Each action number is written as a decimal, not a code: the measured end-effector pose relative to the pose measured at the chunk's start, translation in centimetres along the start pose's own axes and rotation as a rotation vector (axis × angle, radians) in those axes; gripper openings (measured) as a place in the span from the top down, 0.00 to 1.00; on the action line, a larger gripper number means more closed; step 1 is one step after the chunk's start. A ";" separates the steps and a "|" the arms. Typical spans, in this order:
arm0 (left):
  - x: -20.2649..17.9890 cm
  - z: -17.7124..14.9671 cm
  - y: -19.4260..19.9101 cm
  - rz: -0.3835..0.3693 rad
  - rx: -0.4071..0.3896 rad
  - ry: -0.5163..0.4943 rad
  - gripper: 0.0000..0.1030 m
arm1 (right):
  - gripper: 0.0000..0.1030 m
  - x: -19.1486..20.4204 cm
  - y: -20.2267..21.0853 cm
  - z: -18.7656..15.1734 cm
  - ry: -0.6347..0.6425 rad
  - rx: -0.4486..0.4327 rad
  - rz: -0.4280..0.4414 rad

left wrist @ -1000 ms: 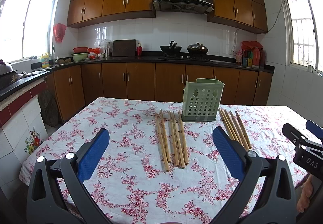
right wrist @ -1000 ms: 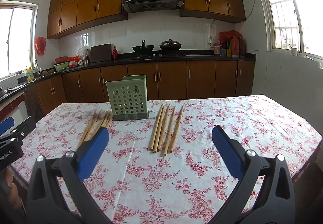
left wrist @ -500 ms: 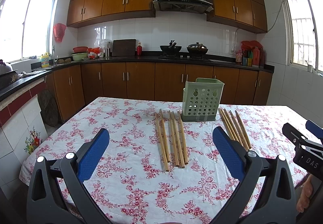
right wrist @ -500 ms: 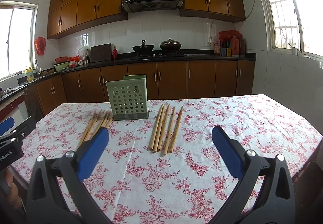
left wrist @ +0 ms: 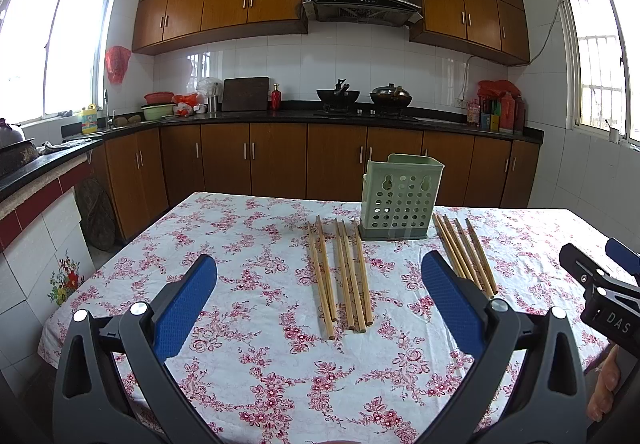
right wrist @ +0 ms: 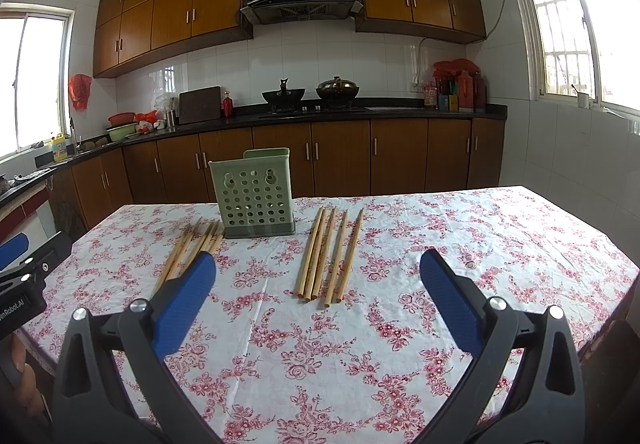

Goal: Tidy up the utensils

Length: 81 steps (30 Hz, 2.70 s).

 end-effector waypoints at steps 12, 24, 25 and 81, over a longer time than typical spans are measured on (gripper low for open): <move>0.2 0.3 -0.3 0.004 0.016 0.001 0.02 | 0.04 -0.1 -0.4 -0.2 -0.004 0.016 -0.005; 4.2 -2.3 -6.8 0.087 0.262 0.061 0.02 | 0.12 -3.3 -9.3 -2.0 -0.062 0.294 -0.087; 4.6 -2.4 -7.4 0.089 0.282 0.069 0.02 | 0.18 -3.8 -10.5 -2.2 -0.079 0.332 -0.091; 5.6 -8.0 -24.3 -0.063 0.588 0.063 0.92 | 0.90 -9.9 -25.0 -7.9 -0.059 0.542 -0.193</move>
Point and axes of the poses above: each gripper's, at about its wrist camera, not at the fingertips, and y roughly against the way its jaws point, x to its left, z to its top, the point moved 5 cm from there along -y, roughly the way its jaws point, and after that the axes turned 10 degrees about -x, right-handed, at the moved point
